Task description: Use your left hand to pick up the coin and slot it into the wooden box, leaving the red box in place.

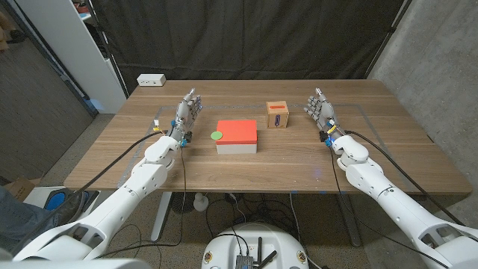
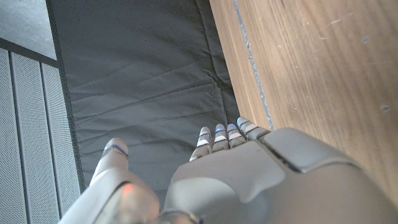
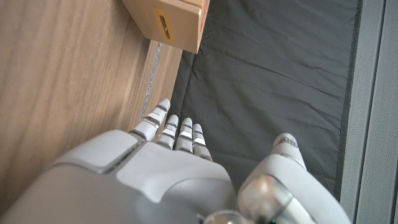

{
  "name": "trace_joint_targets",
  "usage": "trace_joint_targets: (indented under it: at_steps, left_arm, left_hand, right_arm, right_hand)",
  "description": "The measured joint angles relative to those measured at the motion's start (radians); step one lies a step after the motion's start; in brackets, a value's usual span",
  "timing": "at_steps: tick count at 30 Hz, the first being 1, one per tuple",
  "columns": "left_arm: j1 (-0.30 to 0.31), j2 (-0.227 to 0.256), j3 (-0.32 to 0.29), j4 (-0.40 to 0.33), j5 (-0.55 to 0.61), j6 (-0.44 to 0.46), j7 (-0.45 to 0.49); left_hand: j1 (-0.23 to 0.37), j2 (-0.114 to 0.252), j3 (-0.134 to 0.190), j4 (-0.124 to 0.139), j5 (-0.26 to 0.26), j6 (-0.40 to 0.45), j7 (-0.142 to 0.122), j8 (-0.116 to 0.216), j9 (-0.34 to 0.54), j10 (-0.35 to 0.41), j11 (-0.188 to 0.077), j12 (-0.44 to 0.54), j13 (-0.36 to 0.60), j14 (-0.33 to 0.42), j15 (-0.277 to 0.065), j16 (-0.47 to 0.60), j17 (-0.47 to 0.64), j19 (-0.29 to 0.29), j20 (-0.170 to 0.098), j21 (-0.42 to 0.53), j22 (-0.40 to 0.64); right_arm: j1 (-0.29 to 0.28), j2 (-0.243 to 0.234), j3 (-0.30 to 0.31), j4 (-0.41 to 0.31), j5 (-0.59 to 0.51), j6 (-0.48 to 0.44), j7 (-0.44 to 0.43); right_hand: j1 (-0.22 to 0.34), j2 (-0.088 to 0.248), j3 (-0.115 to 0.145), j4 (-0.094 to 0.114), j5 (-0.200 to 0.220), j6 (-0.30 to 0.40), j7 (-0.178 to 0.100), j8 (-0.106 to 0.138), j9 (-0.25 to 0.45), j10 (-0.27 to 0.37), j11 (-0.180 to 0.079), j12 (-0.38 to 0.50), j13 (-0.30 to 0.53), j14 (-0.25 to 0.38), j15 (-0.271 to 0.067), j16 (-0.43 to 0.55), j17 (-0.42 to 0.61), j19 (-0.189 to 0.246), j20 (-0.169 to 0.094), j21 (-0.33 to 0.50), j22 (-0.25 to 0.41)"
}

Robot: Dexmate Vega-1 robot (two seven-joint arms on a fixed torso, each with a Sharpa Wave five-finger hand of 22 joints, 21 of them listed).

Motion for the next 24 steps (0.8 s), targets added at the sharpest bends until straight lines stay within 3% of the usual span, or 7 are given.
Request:
trace_joint_targets:
  at_steps: [8, 11, 14, 18, 21, 24]
  left_arm:
    - [0.009, -0.002, 0.001, 0.001, -0.006, -0.001, -0.007]
    - [0.012, 0.000, 0.000, 0.000, -0.007, -0.001, -0.007]
    - [0.016, 0.003, -0.001, -0.007, -0.009, -0.001, -0.006]
    - [0.025, 0.006, -0.006, -0.024, -0.016, 0.017, 0.012]
    - [0.030, 0.010, -0.008, -0.040, -0.019, 0.032, 0.026]
    - [0.038, 0.018, -0.011, -0.063, -0.022, 0.060, 0.049]
  left_hand:
    - [0.000, 0.000, 0.001, -0.001, 0.000, 0.008, 0.002, 0.000, 0.000, 0.004, -0.004, 0.004, 0.000, 0.006, -0.001, 0.004, 0.000, 0.000, 0.000, 0.008, 0.000]
    - [0.001, 0.001, 0.001, -0.001, 0.000, 0.020, -0.009, 0.008, 0.000, 0.024, -0.007, 0.011, 0.000, 0.030, 0.004, 0.007, 0.000, 0.007, -0.001, 0.008, 0.000]
    - [0.008, 0.008, 0.001, -0.001, 0.000, 0.035, -0.021, 0.008, 0.000, 0.055, -0.005, 0.020, 0.000, 0.056, 0.014, 0.015, 0.000, 0.033, 0.040, 0.018, 0.000]
    - [0.015, 0.015, 0.001, -0.001, 0.000, 0.071, -0.028, 0.008, 0.000, 0.159, -0.008, 0.051, 0.001, 0.175, 0.024, 0.043, 0.004, 0.120, 0.085, 0.048, 0.006]
    - [0.016, 0.029, 0.001, -0.001, 0.000, 0.106, -0.027, 0.008, 0.004, 0.276, -0.012, 0.079, 0.006, 0.333, 0.010, 0.081, 0.009, 0.241, 0.103, 0.088, 0.016]
    - [0.016, 0.029, 0.001, -0.001, 0.000, 0.141, -0.028, 0.013, 0.005, 0.380, -0.021, 0.103, 0.012, 0.489, -0.012, 0.120, 0.016, 0.354, 0.105, 0.134, 0.029]
  right_arm:
    - [-0.023, 0.006, 0.004, -0.020, 0.004, 0.005, -0.023]
    - [-0.031, 0.006, 0.006, -0.030, 0.004, 0.006, -0.031]
    - [-0.039, 0.005, 0.007, -0.040, 0.004, 0.006, -0.039]
    - [-0.051, 0.002, 0.009, -0.056, 0.002, 0.006, -0.052]
    - [-0.057, 0.001, 0.010, -0.064, 0.000, 0.006, -0.058]
    - [-0.065, 0.001, 0.011, -0.072, -0.001, 0.006, -0.066]
  right_hand:
    - [0.000, 0.000, 0.000, 0.000, 0.000, 0.000, 0.000, 0.004, 0.000, 0.000, 0.000, 0.000, 0.000, 0.000, 0.000, 0.000, 0.000, 0.000, 0.000, 0.000, 0.000]
    - [0.000, 0.000, 0.000, 0.000, 0.004, 0.000, 0.000, 0.004, 0.000, 0.000, 0.000, 0.000, 0.001, 0.000, 0.000, 0.000, 0.000, 0.000, 0.000, 0.000, 0.000]
    - [0.000, 0.000, 0.000, 0.000, 0.004, 0.000, 0.000, 0.004, 0.000, 0.004, 0.004, 0.000, 0.005, 0.000, 0.000, 0.000, 0.000, 0.000, 0.000, 0.000, 0.000]
    - [0.005, 0.005, 0.004, -0.004, 0.004, 0.000, 0.000, 0.004, 0.000, 0.004, 0.004, 0.000, 0.004, 0.000, 0.000, 0.000, 0.000, 0.005, 0.006, 0.000, 0.000]
    - [0.005, 0.005, 0.004, -0.004, 0.004, 0.000, 0.000, 0.004, 0.000, 0.004, 0.004, 0.000, 0.004, 0.000, 0.000, 0.000, 0.000, 0.005, 0.005, 0.000, 0.000]
    - [0.005, 0.005, 0.004, -0.004, 0.004, 0.000, 0.000, 0.004, 0.000, 0.004, 0.004, 0.000, 0.004, 0.000, 0.000, 0.000, 0.000, 0.005, 0.005, 0.000, 0.000]
